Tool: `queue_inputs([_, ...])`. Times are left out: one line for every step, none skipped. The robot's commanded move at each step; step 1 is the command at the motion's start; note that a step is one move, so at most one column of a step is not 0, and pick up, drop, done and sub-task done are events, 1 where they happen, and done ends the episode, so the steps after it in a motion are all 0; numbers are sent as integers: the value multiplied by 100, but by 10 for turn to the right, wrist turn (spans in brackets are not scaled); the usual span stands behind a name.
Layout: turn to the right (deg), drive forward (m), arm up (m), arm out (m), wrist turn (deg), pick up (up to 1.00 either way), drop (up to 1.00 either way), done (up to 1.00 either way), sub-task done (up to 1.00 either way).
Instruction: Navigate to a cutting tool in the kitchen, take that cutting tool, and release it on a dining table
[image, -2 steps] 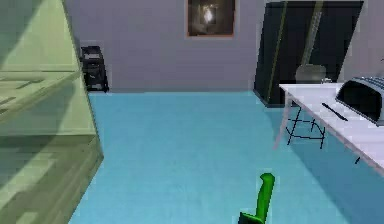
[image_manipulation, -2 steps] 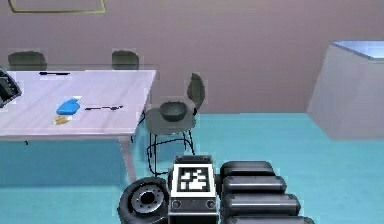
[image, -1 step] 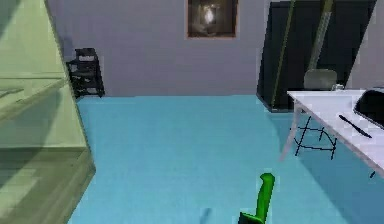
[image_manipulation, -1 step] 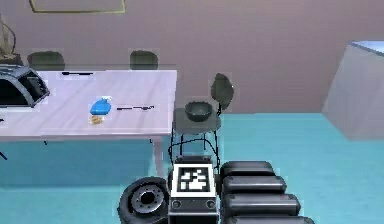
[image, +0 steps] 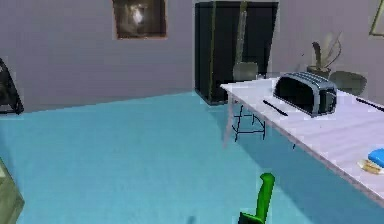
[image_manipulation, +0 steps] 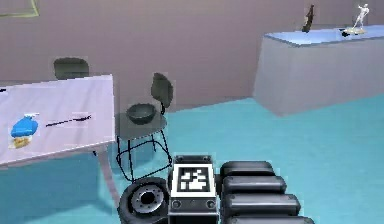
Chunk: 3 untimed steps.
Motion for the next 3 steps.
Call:
queue_inputs([0, 90, 0, 0, 0, 0, 0, 0, 0])
queue_inputs([420, 0, 0, 0, 0, 0, 0, 0, 0])
queue_inputs([-300, 0, 0, 0, 0, 0, 0, 0, 0])
